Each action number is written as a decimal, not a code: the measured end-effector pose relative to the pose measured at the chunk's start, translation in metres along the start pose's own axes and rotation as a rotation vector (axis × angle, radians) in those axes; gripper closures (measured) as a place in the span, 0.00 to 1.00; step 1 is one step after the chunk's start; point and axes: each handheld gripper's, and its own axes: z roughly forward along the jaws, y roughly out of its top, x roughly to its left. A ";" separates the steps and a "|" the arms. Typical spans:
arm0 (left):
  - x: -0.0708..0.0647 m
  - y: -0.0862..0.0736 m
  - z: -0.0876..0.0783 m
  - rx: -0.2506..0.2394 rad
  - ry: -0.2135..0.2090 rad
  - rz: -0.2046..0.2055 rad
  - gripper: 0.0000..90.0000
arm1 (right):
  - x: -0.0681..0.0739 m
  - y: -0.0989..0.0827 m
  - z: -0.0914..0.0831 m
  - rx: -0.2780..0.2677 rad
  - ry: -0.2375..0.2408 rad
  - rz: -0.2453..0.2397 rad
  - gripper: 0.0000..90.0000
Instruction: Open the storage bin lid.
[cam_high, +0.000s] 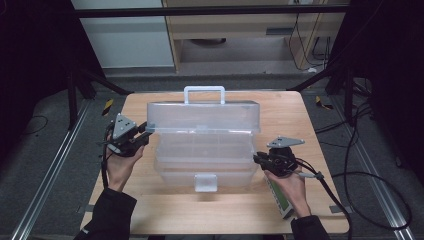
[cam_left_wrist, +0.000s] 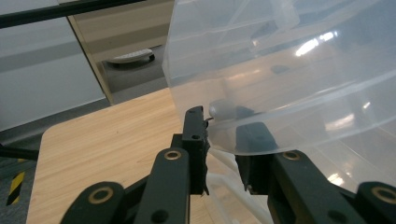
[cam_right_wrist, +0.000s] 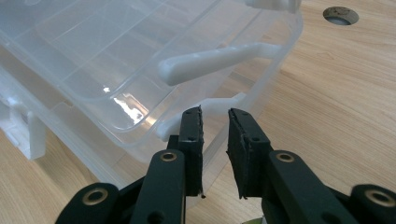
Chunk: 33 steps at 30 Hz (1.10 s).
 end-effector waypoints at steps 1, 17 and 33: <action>0.001 0.001 0.001 0.001 0.001 0.000 0.83 | 0.000 0.000 0.000 0.000 0.000 0.000 0.84; 0.009 0.014 0.013 -0.012 0.014 -0.028 0.85 | 0.000 0.000 0.001 0.002 0.006 0.017 0.84; 0.014 0.028 0.027 -0.017 0.031 -0.052 0.86 | 0.000 0.001 0.001 0.002 0.008 0.024 0.84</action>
